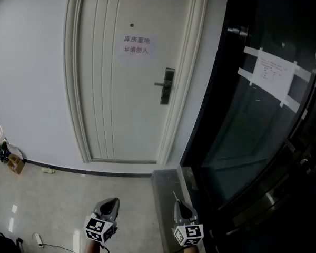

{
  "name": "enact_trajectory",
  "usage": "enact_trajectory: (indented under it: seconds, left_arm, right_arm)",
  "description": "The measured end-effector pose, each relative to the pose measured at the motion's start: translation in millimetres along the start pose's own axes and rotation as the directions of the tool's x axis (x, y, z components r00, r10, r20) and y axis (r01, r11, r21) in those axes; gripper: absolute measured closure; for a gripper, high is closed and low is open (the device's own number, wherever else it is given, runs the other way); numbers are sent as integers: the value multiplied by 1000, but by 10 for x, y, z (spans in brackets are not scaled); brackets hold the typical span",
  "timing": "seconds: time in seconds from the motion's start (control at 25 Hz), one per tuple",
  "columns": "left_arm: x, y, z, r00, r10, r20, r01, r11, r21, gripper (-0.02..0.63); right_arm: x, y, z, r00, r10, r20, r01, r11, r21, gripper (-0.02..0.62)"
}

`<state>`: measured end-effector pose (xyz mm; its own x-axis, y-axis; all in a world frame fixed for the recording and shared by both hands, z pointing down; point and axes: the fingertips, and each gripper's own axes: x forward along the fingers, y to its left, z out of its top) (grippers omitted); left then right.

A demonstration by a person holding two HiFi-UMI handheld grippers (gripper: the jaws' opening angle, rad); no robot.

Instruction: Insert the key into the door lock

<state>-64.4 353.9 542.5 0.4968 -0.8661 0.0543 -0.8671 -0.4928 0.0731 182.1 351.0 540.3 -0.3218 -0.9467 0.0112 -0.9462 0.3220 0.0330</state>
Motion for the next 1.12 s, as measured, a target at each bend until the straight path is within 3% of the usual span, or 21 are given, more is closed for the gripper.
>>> enact_trajectory:
  seconds: [0.8, 1.12]
  left_arm:
    - [-108, 358, 14, 999, -40, 3, 40, 999, 31, 604]
    - [117, 435, -3, 999, -52, 7, 52, 998, 28, 604]
  right_arm:
    - [110, 343, 56, 999, -53, 7, 53, 999, -13, 584]
    - [300, 232, 19, 998, -63, 7, 64, 998, -17, 584]
